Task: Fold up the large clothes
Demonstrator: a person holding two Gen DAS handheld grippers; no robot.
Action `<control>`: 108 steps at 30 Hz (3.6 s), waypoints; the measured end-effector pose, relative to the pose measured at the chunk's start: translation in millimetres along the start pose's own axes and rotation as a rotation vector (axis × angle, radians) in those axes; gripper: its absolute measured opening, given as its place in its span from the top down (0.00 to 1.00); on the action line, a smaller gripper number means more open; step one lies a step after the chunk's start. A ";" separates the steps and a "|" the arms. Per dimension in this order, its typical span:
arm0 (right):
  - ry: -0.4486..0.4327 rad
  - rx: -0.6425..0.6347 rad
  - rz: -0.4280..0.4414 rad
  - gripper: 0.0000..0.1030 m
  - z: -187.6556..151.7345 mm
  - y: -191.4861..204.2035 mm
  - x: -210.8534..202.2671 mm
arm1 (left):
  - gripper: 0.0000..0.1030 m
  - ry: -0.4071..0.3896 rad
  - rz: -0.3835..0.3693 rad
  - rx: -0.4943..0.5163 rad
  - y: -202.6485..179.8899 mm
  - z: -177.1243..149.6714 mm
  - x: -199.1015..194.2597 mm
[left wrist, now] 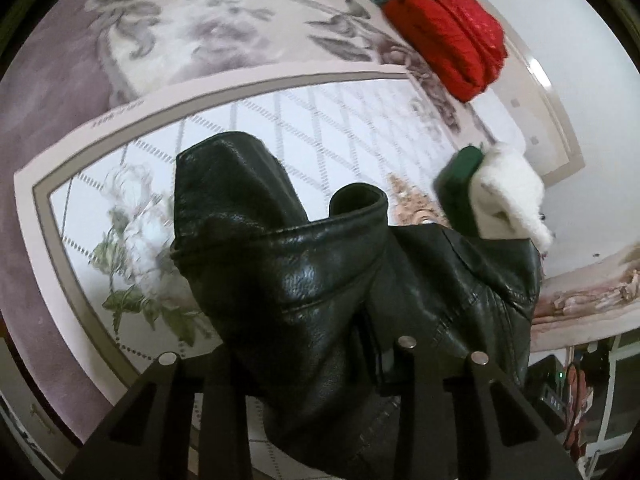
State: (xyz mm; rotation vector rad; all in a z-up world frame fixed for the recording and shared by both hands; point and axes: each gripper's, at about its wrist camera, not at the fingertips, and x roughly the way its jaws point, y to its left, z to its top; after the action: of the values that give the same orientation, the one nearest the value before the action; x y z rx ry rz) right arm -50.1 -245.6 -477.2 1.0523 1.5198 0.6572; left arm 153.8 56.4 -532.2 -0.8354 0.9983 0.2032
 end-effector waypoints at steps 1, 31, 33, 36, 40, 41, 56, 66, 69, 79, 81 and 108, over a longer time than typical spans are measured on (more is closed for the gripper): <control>-0.002 -0.009 -0.004 0.56 3.2 7.6 -4.9 | 0.74 0.002 -0.006 0.008 -4.9 2.1 -2.6; -0.086 -0.020 0.023 0.56 441.5 147.8 -234.3 | 0.73 0.022 -0.190 0.283 -336.5 183.1 214.2; -0.066 0.030 -0.045 0.48 471.3 115.5 -229.7 | 0.70 0.072 -0.168 0.301 -332.6 174.4 245.1; -0.073 0.064 -0.099 0.36 497.9 86.0 -227.2 | 0.58 0.074 -0.158 0.362 -329.1 163.7 259.7; -0.095 0.000 -0.202 0.24 505.0 99.2 -231.4 | 0.49 0.063 -0.107 0.413 -331.3 165.4 249.4; -0.105 -0.013 -0.233 0.18 505.5 105.9 -234.9 | 0.49 0.066 -0.097 0.420 -332.9 165.8 246.6; -0.510 -0.232 -1.046 0.00 336.1 214.2 -230.7 | 0.00 -0.066 0.063 0.667 -374.0 150.8 169.8; -0.639 -0.219 -1.124 0.00 187.6 271.6 -243.9 | 0.00 -0.077 0.102 0.819 -386.0 115.2 50.8; -0.674 -0.239 -1.151 0.00 138.9 308.9 -255.2 | 0.00 -0.093 0.149 0.867 -389.0 95.0 0.8; -0.789 -0.304 -1.144 0.00 -29.6 417.4 -308.1 | 0.00 -0.119 0.141 0.883 -389.7 40.6 -157.3; -0.811 -0.326 -1.147 0.00 -59.3 435.2 -317.9 | 0.00 -0.131 0.130 0.878 -390.2 31.9 -183.0; -0.993 -0.503 -1.080 0.00 -264.7 544.7 -371.4 | 0.00 -0.322 0.095 0.891 -384.2 -22.4 -337.7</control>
State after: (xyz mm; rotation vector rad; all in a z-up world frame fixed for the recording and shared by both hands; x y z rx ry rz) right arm -167.5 -293.5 221.8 0.0058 0.7487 -0.2586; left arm 148.3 -149.8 -63.5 0.0615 0.7110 -0.0384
